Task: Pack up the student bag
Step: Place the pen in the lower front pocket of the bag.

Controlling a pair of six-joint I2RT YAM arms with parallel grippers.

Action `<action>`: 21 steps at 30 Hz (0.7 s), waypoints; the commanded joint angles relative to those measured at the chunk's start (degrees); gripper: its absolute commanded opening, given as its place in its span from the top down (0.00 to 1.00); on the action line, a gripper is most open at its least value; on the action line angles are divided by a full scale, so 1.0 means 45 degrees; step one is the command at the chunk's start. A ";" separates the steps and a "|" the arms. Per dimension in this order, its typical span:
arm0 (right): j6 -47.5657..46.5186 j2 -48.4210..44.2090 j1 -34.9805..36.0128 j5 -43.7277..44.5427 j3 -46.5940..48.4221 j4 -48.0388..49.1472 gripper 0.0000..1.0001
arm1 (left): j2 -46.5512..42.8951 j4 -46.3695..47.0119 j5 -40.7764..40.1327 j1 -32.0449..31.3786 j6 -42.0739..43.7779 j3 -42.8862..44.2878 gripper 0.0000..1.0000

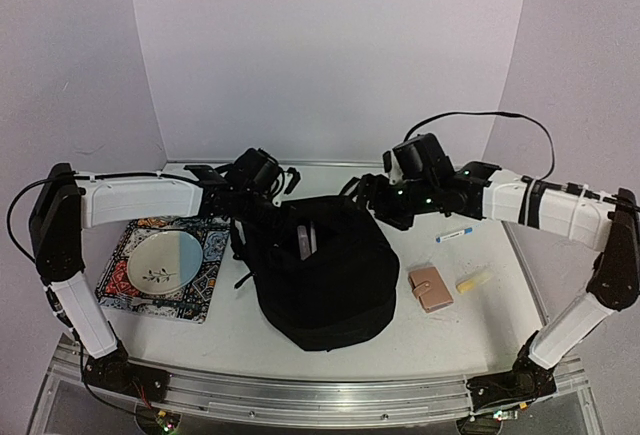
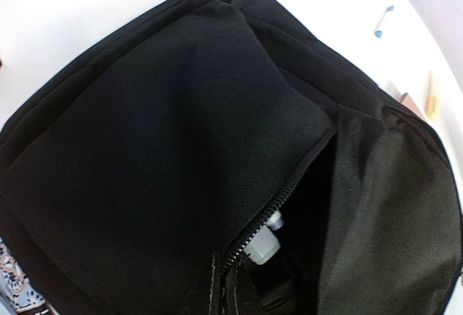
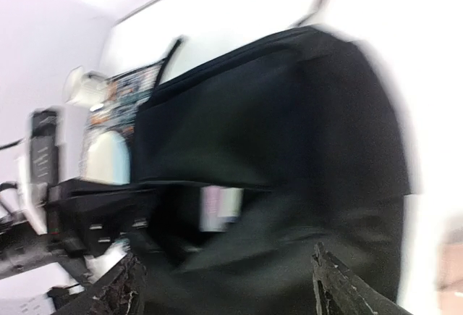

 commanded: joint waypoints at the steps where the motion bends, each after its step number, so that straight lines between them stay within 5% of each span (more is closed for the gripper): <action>1: -0.1056 -0.0913 -0.1098 0.2199 -0.0334 -0.3387 0.20 | -0.0818 0.0217 -0.1061 -0.0005 0.0421 -0.0123 1.00; 11: 0.0153 -0.1873 -0.4244 0.3882 -0.2881 -0.5420 0.17 | -0.0727 0.0261 -0.1077 -0.0006 0.0438 -0.0170 1.00; 21: 0.1087 -0.1182 -0.6059 0.3505 -0.4495 -0.5430 0.18 | -0.0862 0.0261 -0.0813 -0.0004 0.0419 -0.0179 1.00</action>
